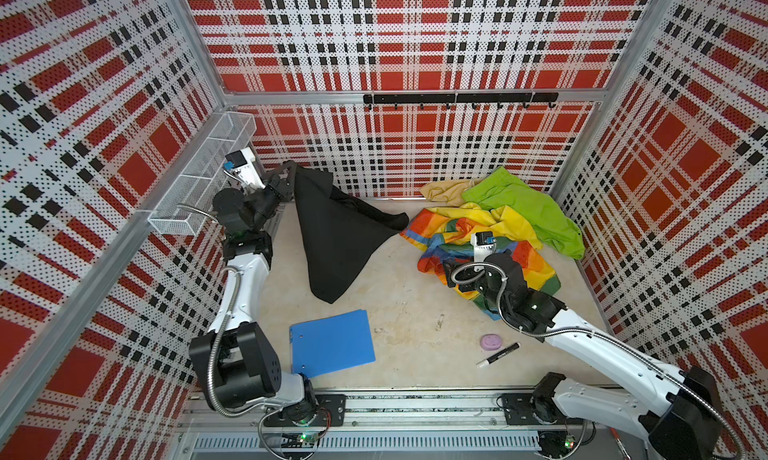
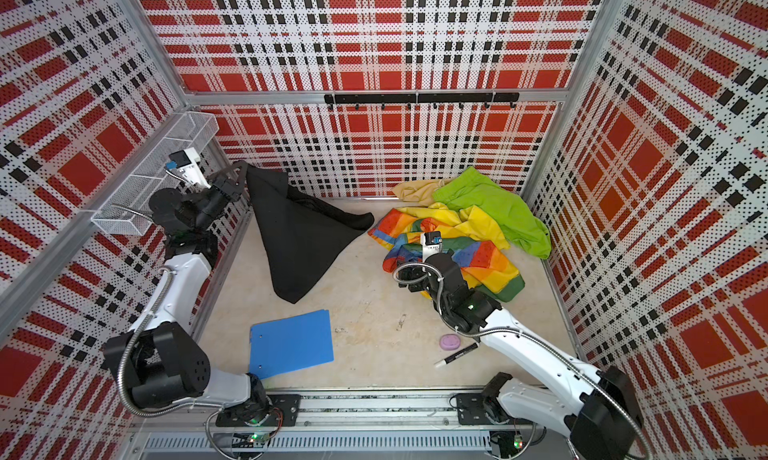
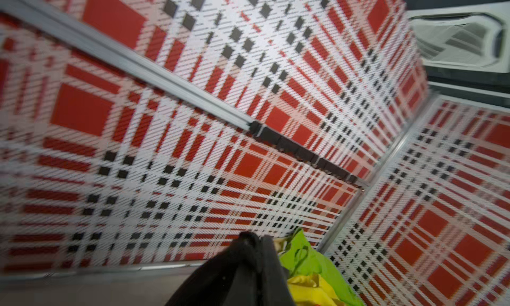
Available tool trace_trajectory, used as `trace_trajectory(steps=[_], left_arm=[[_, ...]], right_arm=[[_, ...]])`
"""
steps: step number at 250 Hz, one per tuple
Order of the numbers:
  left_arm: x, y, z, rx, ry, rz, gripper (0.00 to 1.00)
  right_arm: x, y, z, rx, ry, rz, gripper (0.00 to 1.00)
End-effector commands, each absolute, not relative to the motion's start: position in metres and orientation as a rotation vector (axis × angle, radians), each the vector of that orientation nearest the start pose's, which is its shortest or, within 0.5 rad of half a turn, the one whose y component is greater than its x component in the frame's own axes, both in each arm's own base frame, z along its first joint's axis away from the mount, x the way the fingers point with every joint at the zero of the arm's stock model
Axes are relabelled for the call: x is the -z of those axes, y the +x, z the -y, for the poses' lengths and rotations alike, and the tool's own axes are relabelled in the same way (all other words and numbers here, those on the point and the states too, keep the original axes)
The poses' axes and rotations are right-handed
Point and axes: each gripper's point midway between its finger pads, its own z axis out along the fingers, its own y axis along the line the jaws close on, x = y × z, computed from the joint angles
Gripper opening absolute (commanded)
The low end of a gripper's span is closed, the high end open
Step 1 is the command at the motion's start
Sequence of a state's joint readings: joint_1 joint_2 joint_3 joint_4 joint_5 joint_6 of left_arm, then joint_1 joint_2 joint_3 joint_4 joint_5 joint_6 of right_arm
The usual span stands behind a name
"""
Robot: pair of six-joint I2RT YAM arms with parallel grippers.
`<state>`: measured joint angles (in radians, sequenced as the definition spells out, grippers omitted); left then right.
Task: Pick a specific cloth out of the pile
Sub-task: 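Lower the black garment onto the table near the wall and release it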
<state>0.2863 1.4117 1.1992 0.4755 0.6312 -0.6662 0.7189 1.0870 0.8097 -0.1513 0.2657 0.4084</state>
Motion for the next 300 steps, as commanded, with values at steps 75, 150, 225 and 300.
trace_trajectory(steps=[75,150,225,300], left_arm=[[-0.356,0.424,-0.032,0.302,-0.251,-1.655,0.0],[-0.286,0.46,-0.001,0.344,-0.223,-1.823,0.01],[-0.261,0.527,0.015,0.359,-0.148,-1.909,0.01],[-0.179,0.58,0.032,0.32,-0.137,-2.11,0.01]], right_arm=[[-0.25,0.313,-0.218,-0.481,-0.147,-1.972,0.93],[-0.251,0.309,-0.212,-0.466,-0.146,-1.971,0.93],[-0.252,0.309,-0.209,-0.455,-0.142,-1.968,0.93],[-0.256,0.307,-0.203,-0.434,-0.13,-1.966,0.93]])
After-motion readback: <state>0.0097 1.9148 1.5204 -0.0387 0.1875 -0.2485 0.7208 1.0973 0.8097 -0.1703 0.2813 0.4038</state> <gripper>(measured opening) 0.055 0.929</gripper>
